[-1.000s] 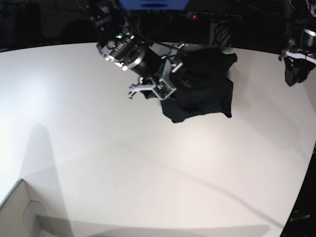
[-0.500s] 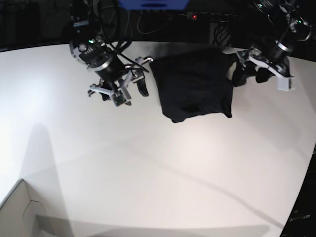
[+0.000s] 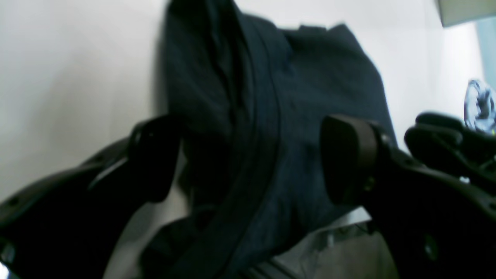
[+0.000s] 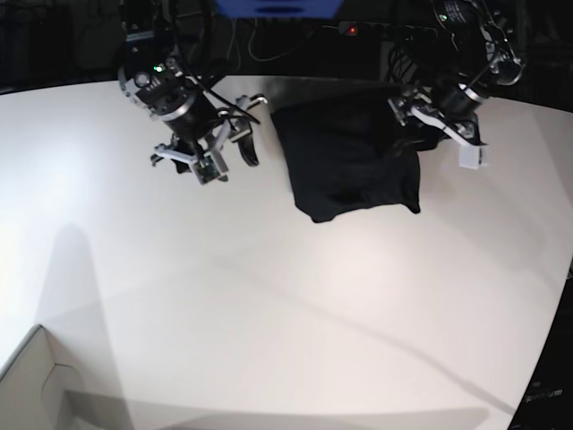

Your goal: Layout the t-shirt on the table in an organized manner, then fold the t-shirt properly

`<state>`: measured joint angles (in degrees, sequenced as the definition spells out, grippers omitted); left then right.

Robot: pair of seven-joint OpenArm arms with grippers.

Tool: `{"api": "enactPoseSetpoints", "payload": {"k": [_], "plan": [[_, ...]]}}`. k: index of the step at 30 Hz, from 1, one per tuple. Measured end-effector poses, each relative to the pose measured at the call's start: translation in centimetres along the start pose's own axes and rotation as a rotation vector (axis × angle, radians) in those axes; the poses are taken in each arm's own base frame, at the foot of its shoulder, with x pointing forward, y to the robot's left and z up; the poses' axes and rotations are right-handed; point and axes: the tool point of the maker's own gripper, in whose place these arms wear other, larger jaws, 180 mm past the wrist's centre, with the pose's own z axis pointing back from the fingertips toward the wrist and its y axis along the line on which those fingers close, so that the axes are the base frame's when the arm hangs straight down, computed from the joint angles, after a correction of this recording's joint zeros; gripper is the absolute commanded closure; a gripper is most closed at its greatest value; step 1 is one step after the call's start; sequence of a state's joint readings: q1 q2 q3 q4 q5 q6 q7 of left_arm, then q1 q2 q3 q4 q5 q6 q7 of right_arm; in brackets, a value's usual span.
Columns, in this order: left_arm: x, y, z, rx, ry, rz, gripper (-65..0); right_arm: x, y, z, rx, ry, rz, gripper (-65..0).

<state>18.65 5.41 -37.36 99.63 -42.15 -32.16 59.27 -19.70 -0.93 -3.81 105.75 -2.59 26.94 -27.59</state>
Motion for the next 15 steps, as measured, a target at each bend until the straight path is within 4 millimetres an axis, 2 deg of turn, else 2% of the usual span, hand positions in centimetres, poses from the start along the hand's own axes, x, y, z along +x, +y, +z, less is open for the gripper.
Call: {"api": "enactPoseSetpoints", "payload": {"k": [3,7,11,13,15], "plan": [[-0.1,0.4,-0.3,0.0,-0.012,0.027,-55.2,-0.1,-0.1,0.0,-0.001,0.002,0.002,-31.9],[-2.0,0.9,-1.4,0.02,0.06,0.023,-55.1,0.3,-0.1,0.2,-0.003,-0.005,0.008,-31.9],[-1.7,1.2,-1.9,0.037,0.069,-0.012,-54.1,3.0,0.1,0.8,-0.007,-0.073,0.04,-31.9],[-1.6,1.2,-2.5,0.031,0.062,-0.002,-48.9,4.0,1.3,0.7,0.023,-0.101,0.054,-31.4],[-1.8,1.3,-2.9,0.024,0.065,0.014,-39.2,4.5,2.5,0.6,0.054,-0.112,0.06,-31.0]]}}
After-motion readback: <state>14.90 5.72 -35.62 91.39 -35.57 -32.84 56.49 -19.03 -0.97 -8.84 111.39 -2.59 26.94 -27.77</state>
